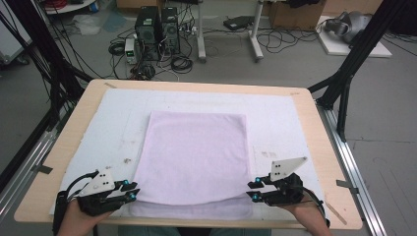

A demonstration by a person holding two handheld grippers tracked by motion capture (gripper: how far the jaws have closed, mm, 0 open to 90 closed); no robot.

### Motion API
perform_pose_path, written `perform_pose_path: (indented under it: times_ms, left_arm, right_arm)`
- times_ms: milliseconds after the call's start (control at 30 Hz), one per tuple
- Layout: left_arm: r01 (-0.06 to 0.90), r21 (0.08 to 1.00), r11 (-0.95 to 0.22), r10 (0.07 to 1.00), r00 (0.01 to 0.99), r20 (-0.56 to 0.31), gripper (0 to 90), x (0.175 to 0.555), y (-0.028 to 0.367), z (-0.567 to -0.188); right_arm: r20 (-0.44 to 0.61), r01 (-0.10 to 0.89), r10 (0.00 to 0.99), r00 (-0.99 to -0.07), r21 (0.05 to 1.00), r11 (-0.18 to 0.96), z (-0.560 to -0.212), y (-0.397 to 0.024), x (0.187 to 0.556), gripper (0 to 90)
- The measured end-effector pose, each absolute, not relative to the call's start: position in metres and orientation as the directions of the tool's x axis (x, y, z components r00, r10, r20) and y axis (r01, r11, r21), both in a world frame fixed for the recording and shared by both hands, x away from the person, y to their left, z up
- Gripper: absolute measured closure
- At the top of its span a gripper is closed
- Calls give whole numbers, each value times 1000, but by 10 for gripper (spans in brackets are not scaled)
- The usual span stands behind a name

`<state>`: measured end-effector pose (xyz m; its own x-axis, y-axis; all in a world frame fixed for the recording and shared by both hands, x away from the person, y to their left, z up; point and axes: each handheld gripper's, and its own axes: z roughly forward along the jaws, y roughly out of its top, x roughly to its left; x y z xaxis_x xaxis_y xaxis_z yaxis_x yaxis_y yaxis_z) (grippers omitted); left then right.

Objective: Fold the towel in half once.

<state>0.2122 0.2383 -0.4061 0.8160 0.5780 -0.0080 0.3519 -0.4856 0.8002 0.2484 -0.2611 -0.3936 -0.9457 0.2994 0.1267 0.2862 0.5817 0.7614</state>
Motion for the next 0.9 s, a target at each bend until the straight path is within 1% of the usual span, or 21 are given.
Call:
perform_pose_path:
  times_ms: [33, 133, 233, 367, 400, 467, 500, 533, 600, 633, 733, 900]
  left_arm:
    - [357, 799, -484, 583, 813, -11, 630, 215, 238, -408]
    - [358, 789, -500, 579, 815, -2, 603, 222, 233, -415]
    - [360, 773, -522, 571, 821, 3, 606, 224, 225, -424]
    - [368, 750, -550, 559, 829, 3, 619, 222, 220, -440]
    - [361, 757, -545, 561, 828, 8, 627, 221, 220, -443]
    - [368, 770, -521, 574, 819, -2, 652, 220, 222, -445]
    - [368, 776, -512, 583, 812, 0, 684, 219, 222, -446]
    - [364, 778, -512, 582, 813, 3, 716, 218, 221, -446]
    - [345, 781, -520, 579, 815, 25, 818, 215, 218, -446]
    - [341, 778, -527, 580, 814, 37, 858, 214, 217, -446]
    - [344, 774, -531, 583, 811, 40, 874, 215, 217, -444]
    - [341, 795, -502, 593, 805, 29, 877, 213, 221, -435]
  right_arm:
    - [126, 293, 311, -942, 762, 578, -396, -261, 251, 661]
    - [123, 305, 329, -936, 750, 587, -404, -254, 257, 649]
    - [109, 291, 314, -943, 727, 622, -416, -242, 261, 644]
    - [117, 286, 290, -950, 695, 660, -430, -233, 258, 640]
    - [116, 283, 283, -952, 686, 670, -433, -232, 257, 640]
    - [110, 282, 289, -951, 687, 669, -439, -231, 254, 650]
    - [108, 281, 290, -951, 694, 663, -439, -232, 253, 674]
    - [105, 282, 295, -950, 698, 659, -440, -233, 252, 715]
    - [102, 272, 286, -953, 704, 656, -440, -233, 251, 820]
    - [108, 276, 285, -952, 703, 655, -440, -233, 251, 855]
    - [107, 273, 282, -954, 702, 658, -438, -232, 251, 876]
    - [88, 254, 284, -955, 741, 622, -422, -236, 249, 876]
